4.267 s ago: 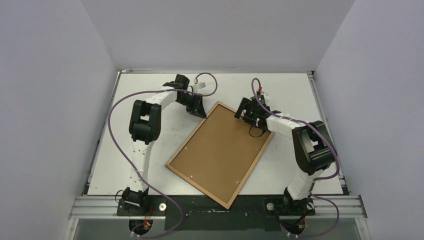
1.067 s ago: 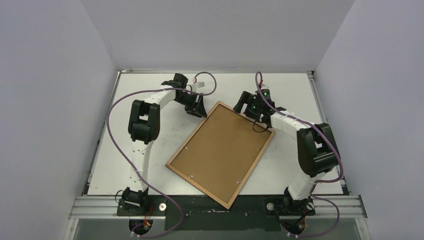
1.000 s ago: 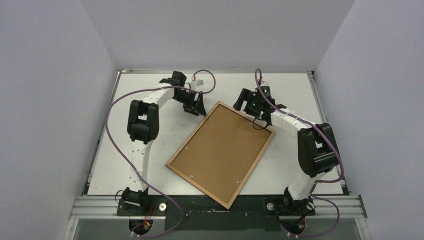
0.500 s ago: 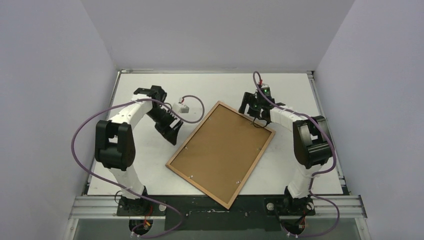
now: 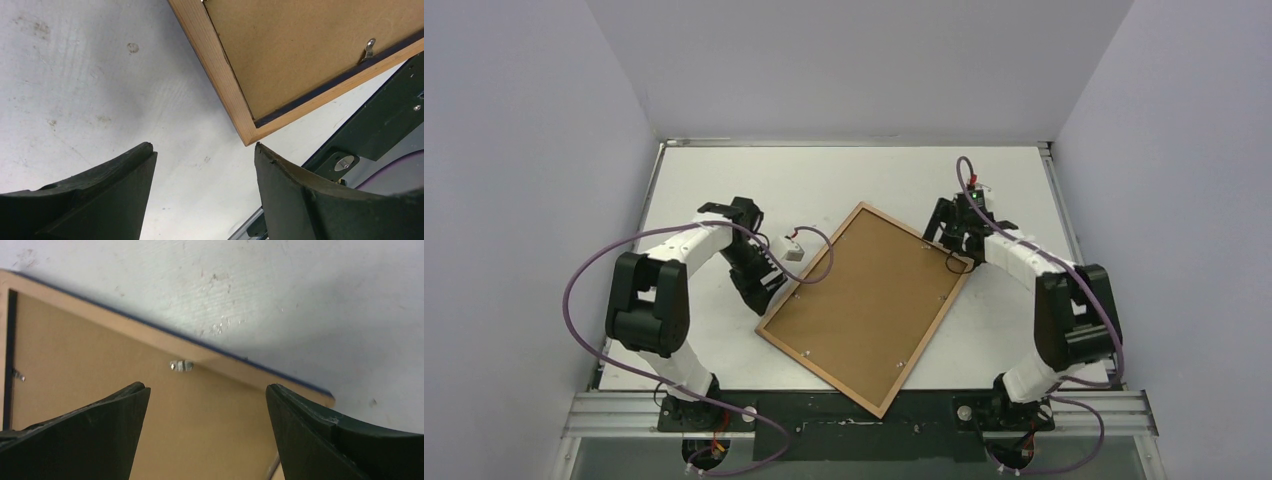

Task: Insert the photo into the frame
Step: Install the photo frame at the center of the board, then turn over the photo frame at the center of the board.

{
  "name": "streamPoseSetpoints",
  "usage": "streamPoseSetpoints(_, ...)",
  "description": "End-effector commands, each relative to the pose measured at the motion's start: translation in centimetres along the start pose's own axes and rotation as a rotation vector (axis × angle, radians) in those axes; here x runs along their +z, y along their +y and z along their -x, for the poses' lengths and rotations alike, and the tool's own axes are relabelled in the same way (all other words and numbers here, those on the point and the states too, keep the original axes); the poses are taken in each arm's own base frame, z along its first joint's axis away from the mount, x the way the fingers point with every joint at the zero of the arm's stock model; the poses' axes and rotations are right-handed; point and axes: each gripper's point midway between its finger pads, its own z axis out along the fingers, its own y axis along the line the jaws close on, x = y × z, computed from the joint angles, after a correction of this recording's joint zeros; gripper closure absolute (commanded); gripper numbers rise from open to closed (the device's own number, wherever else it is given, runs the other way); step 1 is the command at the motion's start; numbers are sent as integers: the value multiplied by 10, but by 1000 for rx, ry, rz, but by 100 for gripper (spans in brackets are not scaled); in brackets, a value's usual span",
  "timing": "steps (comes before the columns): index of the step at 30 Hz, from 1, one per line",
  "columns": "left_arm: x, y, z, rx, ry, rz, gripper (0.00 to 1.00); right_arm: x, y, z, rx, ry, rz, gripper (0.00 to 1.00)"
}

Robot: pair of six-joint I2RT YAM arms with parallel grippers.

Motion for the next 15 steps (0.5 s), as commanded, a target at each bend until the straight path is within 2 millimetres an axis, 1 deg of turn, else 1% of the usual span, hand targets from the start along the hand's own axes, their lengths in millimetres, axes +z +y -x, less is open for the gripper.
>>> streamPoseSetpoints(1, -12, 9, 19, 107, -97, 54, 30, -67, 19, 12, -90, -161, -16, 10)
streamPoseSetpoints(3, -19, 16, 19, 207, -115, 122, 28, -85, 37, 1, -183, -183, 25, 10)
streamPoseSetpoints(5, -26, 14, 21, 313, -146, 154, 27, -93, 52, -14, -241, -160, 72, 10)
streamPoseSetpoints(8, -27, 0, 24, 502, -208, 188, 26, -94, 48, -20, -245, -128, 49, 10)
streamPoseSetpoints(11, -14, -18, 17, 675, -166, 223, 26, -92, 43, -24, -215, -103, 32, 10)
streamPoseSetpoints(13, -8, -37, 9, 759, -134, 184, 27, -94, 44, -28, -212, -93, 38, 10)
streamPoseSetpoints(15, -3, -52, 6, 802, -114, 131, 30, -96, 43, -33, -214, -84, 36, 10)
